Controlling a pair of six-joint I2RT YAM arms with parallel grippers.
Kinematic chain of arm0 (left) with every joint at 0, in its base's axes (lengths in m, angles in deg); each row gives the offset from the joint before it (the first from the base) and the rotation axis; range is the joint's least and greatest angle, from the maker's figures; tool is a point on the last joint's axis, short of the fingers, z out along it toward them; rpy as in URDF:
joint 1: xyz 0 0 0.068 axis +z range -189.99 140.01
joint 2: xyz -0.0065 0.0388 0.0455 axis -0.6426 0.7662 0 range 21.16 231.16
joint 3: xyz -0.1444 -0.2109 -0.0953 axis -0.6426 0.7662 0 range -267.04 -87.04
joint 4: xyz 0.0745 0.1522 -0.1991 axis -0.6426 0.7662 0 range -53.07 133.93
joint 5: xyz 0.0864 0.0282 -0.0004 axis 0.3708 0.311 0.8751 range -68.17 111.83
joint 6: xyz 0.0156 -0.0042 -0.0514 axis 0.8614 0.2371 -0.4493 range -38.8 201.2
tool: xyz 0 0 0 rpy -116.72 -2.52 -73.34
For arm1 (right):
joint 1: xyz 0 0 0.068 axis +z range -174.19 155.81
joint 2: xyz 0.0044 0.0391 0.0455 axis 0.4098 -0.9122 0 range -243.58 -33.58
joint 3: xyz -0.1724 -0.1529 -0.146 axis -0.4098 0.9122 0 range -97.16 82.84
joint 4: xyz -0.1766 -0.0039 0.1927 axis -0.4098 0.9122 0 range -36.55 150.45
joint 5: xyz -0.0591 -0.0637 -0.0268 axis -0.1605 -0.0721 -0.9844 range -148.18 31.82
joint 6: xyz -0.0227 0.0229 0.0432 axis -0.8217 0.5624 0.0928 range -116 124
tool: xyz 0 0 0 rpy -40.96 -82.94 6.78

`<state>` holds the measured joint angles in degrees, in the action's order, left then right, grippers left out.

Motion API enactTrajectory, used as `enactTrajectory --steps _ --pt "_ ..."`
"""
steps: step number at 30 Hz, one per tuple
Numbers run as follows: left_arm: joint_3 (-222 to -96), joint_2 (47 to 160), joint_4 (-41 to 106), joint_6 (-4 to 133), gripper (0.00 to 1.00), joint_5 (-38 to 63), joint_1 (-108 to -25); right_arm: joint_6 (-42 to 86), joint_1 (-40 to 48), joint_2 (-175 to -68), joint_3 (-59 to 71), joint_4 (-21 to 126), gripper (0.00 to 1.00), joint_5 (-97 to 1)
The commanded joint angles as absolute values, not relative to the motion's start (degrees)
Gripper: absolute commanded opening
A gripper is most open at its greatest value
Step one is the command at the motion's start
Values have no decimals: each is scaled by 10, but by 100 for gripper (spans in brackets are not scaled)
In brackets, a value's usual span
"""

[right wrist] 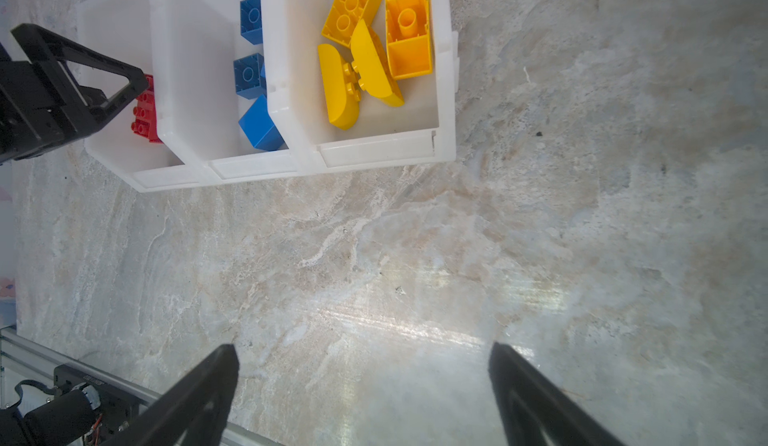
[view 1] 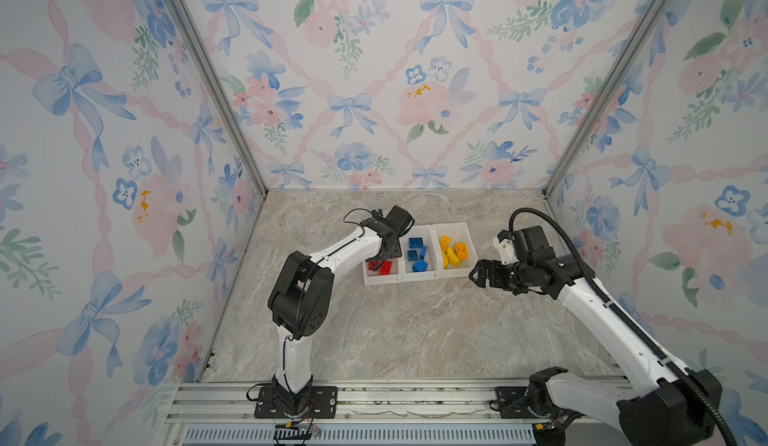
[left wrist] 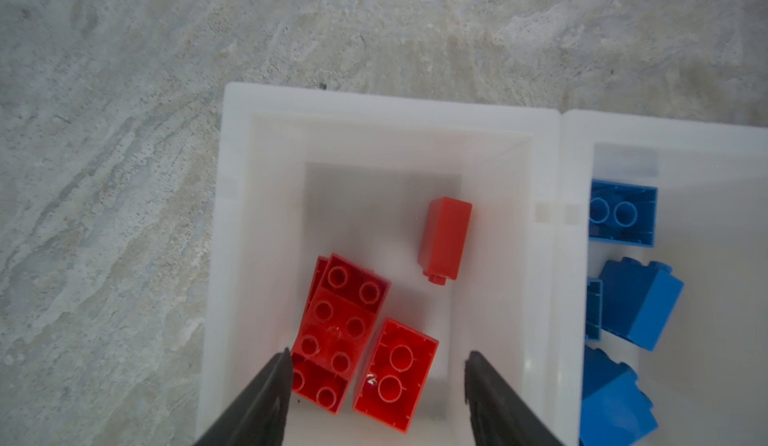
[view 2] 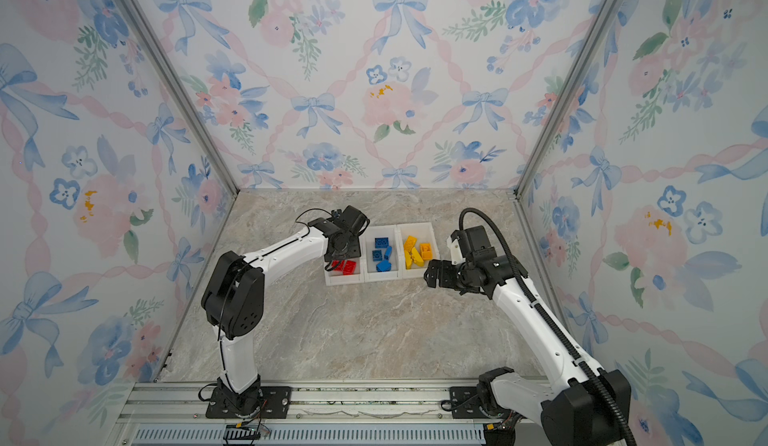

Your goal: Sort the legos into containers by color

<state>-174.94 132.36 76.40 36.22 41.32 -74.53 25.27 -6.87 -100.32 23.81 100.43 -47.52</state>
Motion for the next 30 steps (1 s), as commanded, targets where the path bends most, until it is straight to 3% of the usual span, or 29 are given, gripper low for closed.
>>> enactTrajectory --steps 1,13,22,30 --pt "-1766 1310 767 368 71 429 -754 260 -67 -998 233 1019 97 -487" --pt "-1745 1253 748 383 84 500 -788 242 -75 -1023 219 1006 97 -490" --pt "-1635 1151 659 408 98 550 -787 208 -111 -1038 213 976 97 -493" --pt "-1490 1050 530 464 98 571 -763 172 -142 -1057 208 918 97 -510"
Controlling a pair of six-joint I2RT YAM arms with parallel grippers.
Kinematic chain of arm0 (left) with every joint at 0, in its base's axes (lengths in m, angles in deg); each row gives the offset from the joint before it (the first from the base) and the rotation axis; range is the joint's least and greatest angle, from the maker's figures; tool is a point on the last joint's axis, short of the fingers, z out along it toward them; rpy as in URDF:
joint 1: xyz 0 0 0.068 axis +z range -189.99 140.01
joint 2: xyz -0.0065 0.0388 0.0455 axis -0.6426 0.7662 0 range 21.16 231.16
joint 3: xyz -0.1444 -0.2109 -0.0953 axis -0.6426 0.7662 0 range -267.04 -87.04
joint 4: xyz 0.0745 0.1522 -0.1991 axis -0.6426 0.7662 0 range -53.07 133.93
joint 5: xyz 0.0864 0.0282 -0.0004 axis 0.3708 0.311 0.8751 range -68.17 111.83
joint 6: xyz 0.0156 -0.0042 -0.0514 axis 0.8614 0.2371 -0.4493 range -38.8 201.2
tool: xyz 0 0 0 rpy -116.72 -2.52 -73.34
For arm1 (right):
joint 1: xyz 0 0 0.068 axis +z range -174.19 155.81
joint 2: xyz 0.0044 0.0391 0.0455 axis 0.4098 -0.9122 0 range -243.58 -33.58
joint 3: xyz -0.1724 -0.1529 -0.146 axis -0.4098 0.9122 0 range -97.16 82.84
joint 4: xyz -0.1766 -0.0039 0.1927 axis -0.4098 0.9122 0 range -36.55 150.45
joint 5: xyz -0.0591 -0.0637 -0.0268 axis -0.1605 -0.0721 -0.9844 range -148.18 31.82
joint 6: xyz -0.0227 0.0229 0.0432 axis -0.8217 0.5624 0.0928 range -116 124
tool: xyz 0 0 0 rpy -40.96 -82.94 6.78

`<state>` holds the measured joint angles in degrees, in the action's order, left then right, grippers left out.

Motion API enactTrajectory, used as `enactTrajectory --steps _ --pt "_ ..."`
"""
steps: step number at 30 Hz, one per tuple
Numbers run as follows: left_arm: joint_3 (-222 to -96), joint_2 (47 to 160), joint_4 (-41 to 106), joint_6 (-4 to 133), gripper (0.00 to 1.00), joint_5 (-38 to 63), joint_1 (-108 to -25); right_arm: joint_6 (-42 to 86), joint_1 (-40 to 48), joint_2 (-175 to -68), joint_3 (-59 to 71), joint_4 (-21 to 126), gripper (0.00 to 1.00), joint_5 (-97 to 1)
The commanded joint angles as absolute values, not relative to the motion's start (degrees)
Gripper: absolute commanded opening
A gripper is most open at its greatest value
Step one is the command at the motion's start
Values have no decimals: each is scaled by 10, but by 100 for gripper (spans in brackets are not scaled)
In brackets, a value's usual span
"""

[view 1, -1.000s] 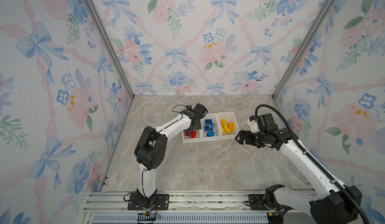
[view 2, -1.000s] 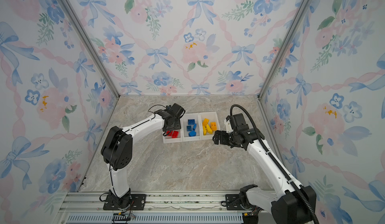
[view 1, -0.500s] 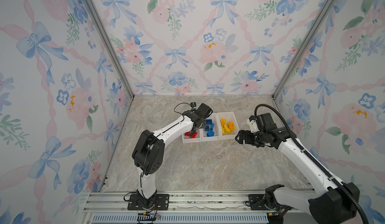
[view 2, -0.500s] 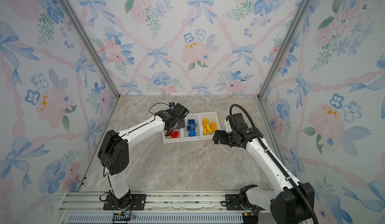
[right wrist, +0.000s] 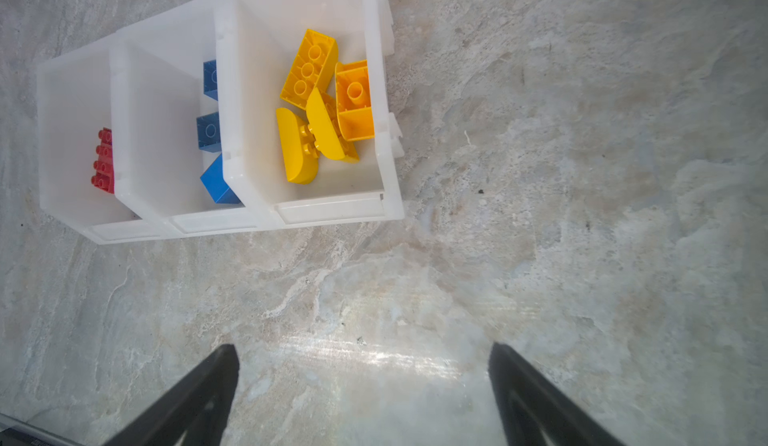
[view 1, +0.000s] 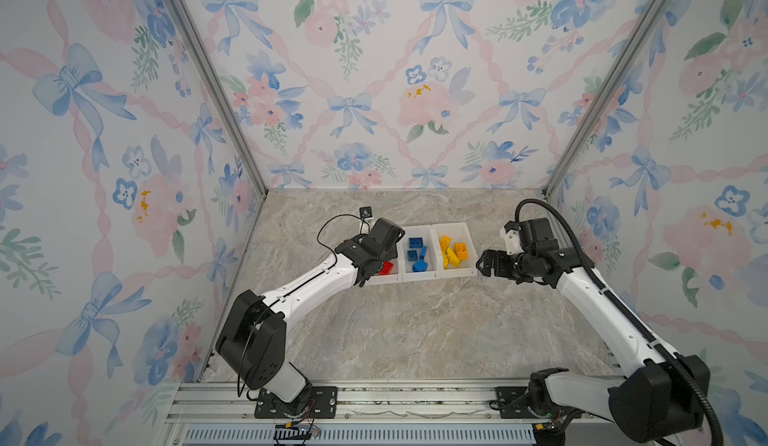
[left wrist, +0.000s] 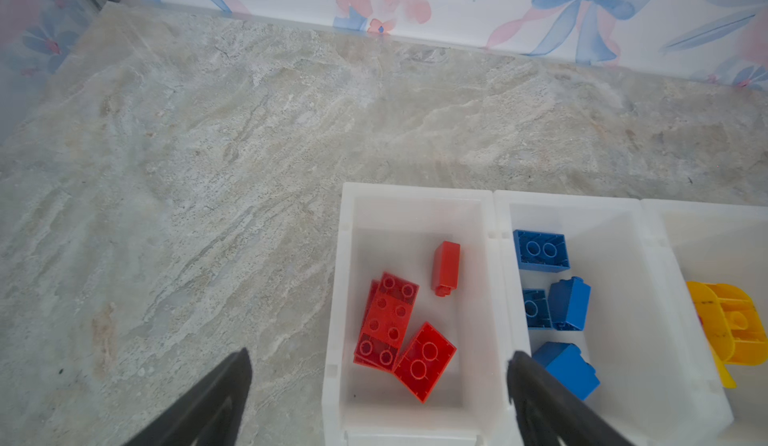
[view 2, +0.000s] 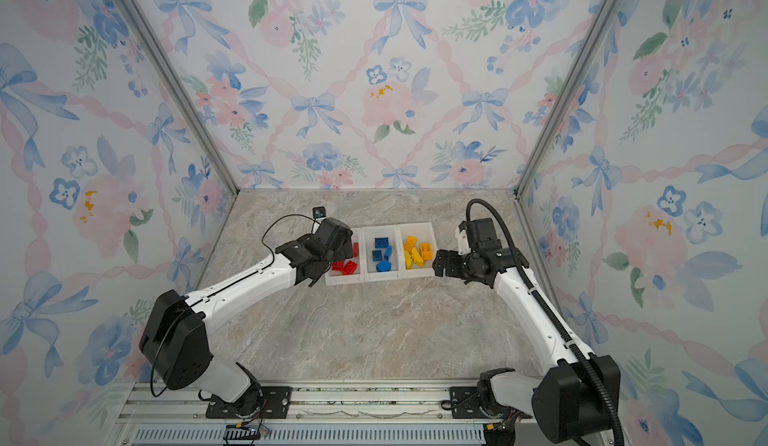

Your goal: Sort the legos into containers by color

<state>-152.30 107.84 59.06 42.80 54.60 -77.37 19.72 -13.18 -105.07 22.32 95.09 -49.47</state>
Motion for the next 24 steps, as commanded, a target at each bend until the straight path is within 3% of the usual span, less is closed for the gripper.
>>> enactTrajectory --steps 1,10,24 --pt "-1472 1037 512 475 98 575 -759 167 -145 -1059 208 908 97 -512" --pt "-1312 926 321 582 97 578 -684 99 -169 -1075 240 784 97 -576" --pt "-1066 855 19 687 96 532 -550 42 -236 -1098 475 364 97 -590"
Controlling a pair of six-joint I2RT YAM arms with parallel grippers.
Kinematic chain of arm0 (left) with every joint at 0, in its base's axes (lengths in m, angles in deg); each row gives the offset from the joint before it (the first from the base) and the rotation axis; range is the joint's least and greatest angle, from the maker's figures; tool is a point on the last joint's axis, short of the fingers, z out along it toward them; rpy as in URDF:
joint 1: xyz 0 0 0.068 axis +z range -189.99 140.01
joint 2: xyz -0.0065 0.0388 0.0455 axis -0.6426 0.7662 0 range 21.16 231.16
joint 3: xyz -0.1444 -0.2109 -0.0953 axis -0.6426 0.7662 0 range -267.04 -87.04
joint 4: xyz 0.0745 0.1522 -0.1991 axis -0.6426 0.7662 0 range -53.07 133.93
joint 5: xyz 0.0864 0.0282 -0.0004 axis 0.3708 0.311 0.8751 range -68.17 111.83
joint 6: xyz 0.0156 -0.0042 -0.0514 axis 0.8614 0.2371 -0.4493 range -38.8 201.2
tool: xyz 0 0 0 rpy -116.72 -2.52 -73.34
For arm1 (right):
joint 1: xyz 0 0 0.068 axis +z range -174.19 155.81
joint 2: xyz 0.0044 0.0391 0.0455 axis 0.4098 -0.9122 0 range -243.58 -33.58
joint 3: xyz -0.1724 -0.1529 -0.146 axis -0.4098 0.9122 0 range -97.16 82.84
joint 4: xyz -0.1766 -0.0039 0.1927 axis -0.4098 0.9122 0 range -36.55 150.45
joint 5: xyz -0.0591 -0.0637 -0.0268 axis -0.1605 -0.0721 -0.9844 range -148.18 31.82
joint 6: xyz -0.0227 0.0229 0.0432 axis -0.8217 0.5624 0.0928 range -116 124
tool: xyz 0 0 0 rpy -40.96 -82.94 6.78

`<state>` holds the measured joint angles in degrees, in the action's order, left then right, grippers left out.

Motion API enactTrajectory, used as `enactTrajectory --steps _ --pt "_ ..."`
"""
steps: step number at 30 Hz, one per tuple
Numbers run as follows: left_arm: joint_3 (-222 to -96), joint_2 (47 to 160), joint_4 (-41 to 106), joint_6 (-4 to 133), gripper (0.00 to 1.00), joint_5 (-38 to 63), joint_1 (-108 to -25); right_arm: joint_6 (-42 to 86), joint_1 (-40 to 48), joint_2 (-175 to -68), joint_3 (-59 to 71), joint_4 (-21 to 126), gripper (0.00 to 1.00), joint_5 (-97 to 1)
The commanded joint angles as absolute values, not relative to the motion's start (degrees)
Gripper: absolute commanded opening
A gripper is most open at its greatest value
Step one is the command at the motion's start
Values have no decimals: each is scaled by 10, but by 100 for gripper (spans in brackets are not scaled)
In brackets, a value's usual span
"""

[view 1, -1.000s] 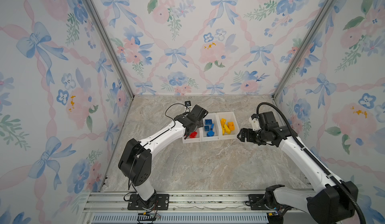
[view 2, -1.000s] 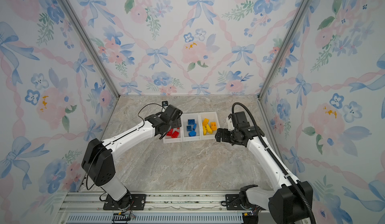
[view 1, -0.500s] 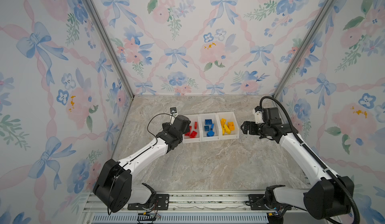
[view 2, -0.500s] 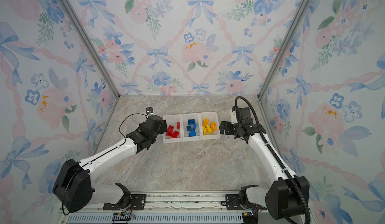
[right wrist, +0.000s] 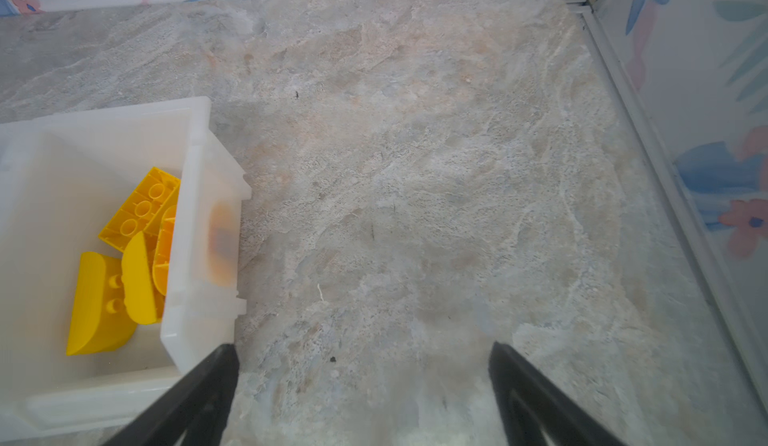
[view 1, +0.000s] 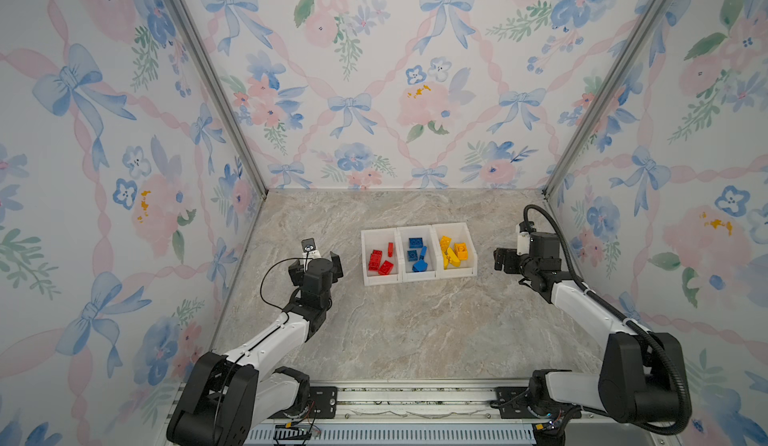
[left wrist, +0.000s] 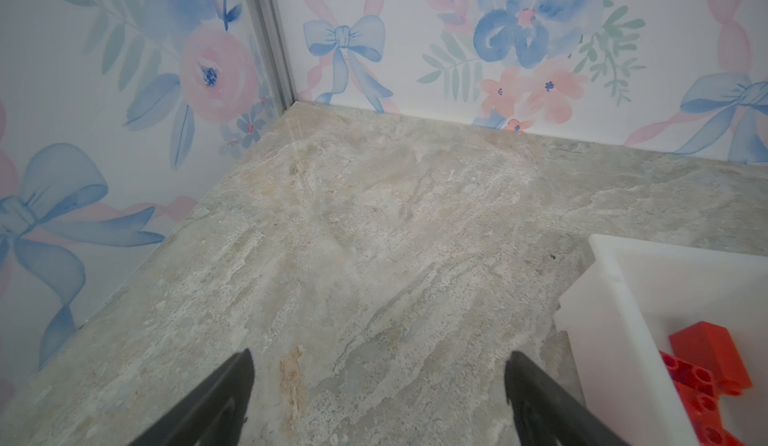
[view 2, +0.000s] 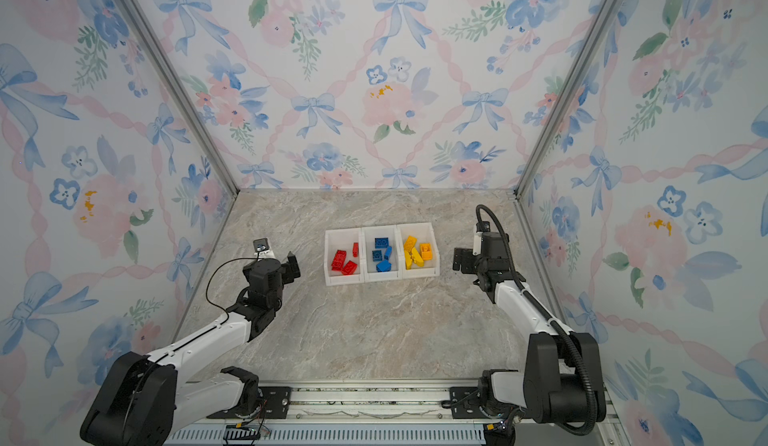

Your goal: Sort the legos into containers by color

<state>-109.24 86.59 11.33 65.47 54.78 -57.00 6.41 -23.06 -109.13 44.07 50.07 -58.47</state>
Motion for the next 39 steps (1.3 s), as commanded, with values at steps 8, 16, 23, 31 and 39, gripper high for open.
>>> enactTrajectory --steps 8,16,23,31,39 --pt "-992 885 -119 712 94 511 -500 45 -240 -1111 571 187 97 -580" --pt "-965 950 -252 746 93 485 -484 45 -240 -1128 608 93 97 -579" --pt "-975 1023 -333 742 91 452 -468 48 -240 -1170 633 7 97 -580" --pt "-975 1064 -371 741 90 446 -468 23 -202 -1225 641 -58 97 -632" --pt "-982 1075 -371 746 91 447 -471 24 -186 -1222 616 -8 97 -698"
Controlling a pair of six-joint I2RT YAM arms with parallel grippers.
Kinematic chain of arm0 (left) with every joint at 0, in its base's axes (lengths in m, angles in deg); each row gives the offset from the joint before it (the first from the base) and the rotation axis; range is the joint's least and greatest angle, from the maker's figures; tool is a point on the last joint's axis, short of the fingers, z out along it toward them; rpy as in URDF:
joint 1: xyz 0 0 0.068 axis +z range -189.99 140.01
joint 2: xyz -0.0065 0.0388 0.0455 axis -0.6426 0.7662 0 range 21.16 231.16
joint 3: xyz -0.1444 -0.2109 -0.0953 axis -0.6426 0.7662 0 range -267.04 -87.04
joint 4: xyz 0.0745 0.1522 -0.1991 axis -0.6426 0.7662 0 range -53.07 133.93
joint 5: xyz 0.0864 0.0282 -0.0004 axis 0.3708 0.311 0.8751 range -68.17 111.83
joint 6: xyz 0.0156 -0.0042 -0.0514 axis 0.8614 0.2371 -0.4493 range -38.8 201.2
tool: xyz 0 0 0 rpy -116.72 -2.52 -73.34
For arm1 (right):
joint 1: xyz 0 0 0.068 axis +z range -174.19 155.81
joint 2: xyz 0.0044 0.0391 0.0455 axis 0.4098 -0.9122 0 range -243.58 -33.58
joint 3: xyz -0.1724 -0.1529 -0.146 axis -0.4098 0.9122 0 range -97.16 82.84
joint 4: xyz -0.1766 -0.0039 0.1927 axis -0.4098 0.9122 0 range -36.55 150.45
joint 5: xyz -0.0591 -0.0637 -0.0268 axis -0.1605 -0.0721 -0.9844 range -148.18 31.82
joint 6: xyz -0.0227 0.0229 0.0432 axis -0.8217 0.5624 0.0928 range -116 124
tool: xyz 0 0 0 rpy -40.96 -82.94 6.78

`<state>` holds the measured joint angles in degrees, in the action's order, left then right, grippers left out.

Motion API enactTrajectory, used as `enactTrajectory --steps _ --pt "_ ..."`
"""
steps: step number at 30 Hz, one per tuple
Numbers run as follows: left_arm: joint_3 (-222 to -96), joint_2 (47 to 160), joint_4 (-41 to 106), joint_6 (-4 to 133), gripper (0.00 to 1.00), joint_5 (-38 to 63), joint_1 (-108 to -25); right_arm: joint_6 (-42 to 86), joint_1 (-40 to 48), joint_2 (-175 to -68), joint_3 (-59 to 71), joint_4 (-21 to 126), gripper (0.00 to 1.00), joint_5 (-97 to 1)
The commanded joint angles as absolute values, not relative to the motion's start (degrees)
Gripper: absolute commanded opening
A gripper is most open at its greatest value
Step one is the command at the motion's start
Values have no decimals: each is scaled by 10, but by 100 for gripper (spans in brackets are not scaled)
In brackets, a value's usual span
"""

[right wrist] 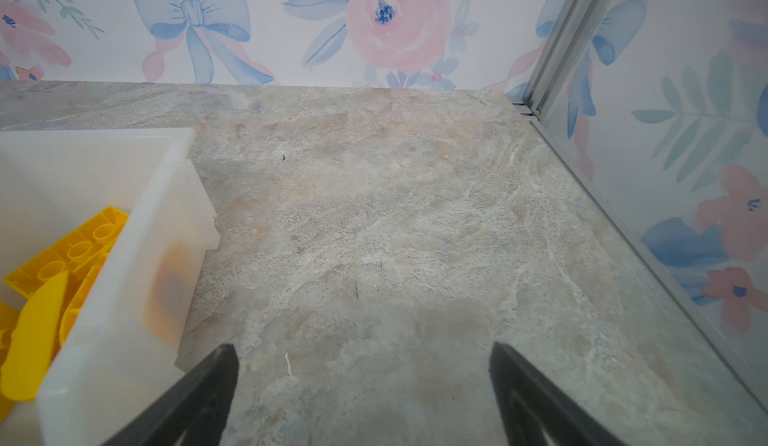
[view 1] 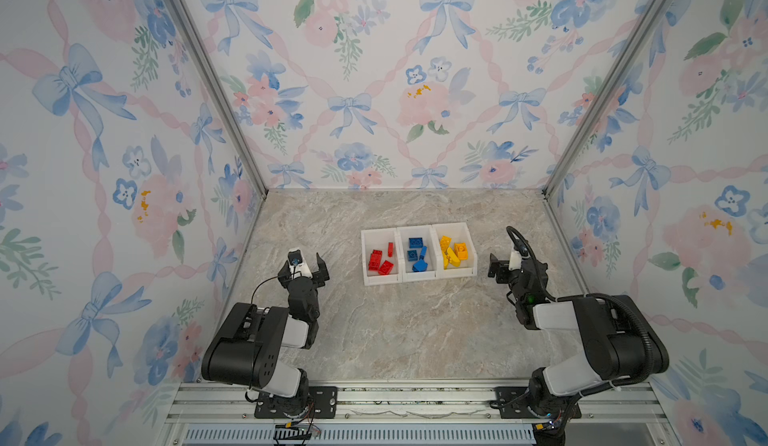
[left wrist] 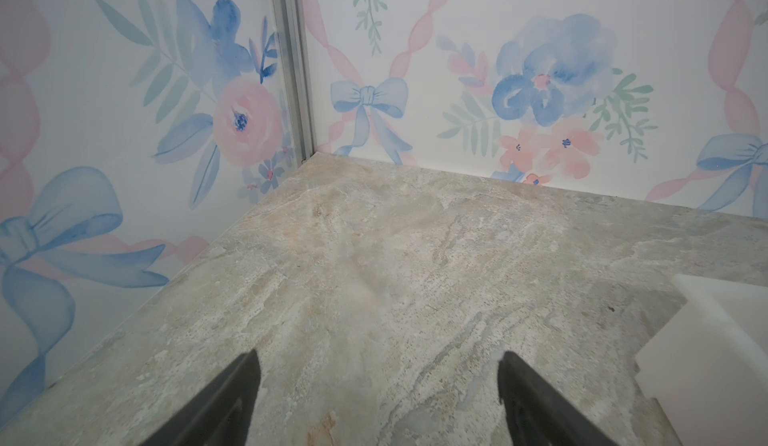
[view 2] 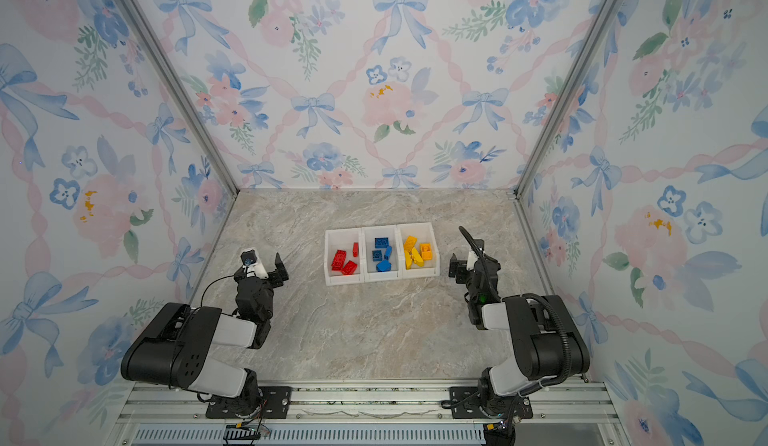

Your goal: Sort the legos into containers by color

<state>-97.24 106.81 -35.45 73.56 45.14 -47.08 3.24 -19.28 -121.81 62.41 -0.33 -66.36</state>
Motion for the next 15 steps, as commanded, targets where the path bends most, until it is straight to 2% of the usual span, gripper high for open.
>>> enactTrajectory --steps 1,15 --pt "-982 1074 -372 746 91 447 -471 24 -185 -1222 617 -8 97 -699" --pt "-983 1077 -372 746 94 449 -472 27 -185 -1222 615 -5 97 -706"
